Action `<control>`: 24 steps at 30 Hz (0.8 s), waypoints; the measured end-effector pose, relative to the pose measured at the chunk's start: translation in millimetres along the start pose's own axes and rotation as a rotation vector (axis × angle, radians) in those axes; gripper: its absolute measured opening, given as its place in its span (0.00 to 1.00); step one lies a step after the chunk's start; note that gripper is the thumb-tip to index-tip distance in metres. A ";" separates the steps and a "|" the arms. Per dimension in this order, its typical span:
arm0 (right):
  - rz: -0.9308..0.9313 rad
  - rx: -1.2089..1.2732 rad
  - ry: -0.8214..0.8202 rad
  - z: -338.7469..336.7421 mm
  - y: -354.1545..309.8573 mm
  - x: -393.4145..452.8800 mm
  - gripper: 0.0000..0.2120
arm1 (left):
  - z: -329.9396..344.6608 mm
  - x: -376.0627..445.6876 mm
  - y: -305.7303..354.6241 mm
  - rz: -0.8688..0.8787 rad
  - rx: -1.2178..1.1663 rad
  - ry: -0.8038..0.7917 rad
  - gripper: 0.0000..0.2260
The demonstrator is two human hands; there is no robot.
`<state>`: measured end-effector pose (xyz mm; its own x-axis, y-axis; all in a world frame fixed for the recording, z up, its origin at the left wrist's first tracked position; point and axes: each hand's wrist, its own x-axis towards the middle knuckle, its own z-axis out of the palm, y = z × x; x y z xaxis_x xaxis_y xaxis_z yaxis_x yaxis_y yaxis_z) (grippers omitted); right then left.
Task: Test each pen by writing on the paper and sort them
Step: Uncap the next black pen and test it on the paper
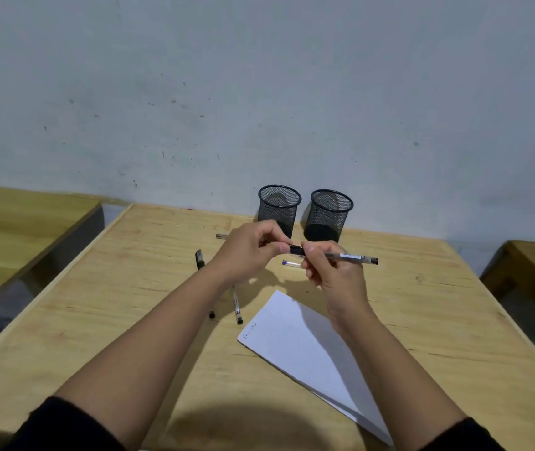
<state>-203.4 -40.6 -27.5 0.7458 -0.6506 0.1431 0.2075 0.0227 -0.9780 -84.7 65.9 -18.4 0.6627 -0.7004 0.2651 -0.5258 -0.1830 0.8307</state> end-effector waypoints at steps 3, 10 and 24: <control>-0.018 0.122 0.158 -39.6 -9.1 1.5 0.08 | -25.5 2.4 -15.3 -0.130 0.125 0.230 0.05; 0.163 0.020 0.046 -43.8 9.1 -19.3 0.07 | 16.1 1.4 -23.3 -0.171 0.271 -0.120 0.09; 0.243 -0.082 -0.019 -37.5 20.1 -31.6 0.07 | 32.0 -32.3 -26.2 -0.191 0.347 0.022 0.02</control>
<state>-246.6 -48.0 -57.3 0.7791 -0.6196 -0.0955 -0.0309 0.1141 -0.9930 -109.3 71.2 -64.4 0.7754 -0.6169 0.1349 -0.5382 -0.5339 0.6521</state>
